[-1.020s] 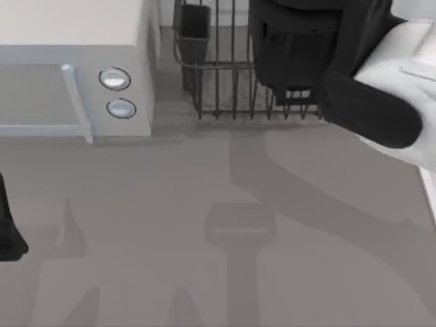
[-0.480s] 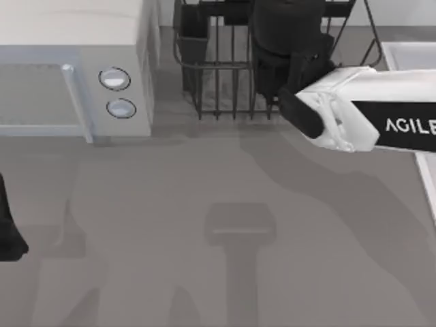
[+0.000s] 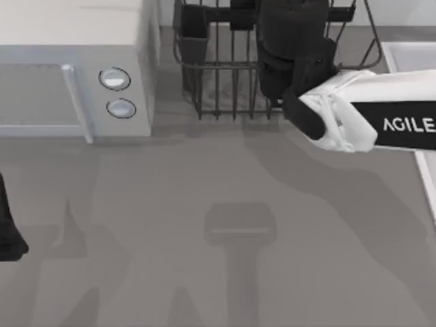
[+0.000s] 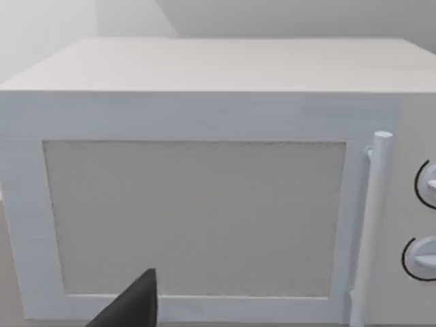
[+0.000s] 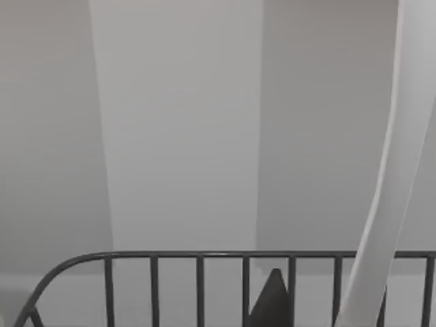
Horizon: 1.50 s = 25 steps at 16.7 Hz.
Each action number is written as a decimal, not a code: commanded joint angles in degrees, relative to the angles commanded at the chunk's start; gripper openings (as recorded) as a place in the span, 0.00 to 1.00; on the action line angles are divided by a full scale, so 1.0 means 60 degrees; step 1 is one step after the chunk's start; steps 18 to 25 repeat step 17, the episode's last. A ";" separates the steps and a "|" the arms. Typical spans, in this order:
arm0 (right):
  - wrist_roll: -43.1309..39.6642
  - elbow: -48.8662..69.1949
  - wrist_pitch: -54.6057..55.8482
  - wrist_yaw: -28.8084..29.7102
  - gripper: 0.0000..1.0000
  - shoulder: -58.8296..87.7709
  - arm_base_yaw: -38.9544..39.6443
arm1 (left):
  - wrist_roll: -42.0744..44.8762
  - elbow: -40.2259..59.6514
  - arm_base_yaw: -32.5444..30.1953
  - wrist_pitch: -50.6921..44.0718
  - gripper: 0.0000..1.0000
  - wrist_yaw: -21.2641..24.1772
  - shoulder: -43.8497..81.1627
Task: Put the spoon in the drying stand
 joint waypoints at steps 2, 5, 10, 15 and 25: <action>0.0000 0.0000 0.0000 0.0000 0.30 0.0000 0.0000 | 0.0000 0.0000 0.0000 0.0000 1.00 0.0000 0.0000; 0.0000 0.0000 0.0000 0.0000 0.53 0.0000 0.0000 | 0.0000 0.0000 0.0000 0.0000 1.00 0.0000 0.0000; 0.0000 0.0000 0.0000 0.0000 0.90 0.0000 0.0000 | 0.0000 0.0000 0.0000 0.0000 1.00 0.0000 0.0000; 0.0000 0.0000 0.0000 0.0000 1.00 0.0000 0.0000 | 0.0000 0.0000 0.0000 0.0000 1.00 0.0000 0.0000; 0.0000 0.0000 0.0000 0.0000 1.00 0.0000 0.0000 | 0.0000 0.0000 0.0000 0.0000 1.00 0.0000 0.0000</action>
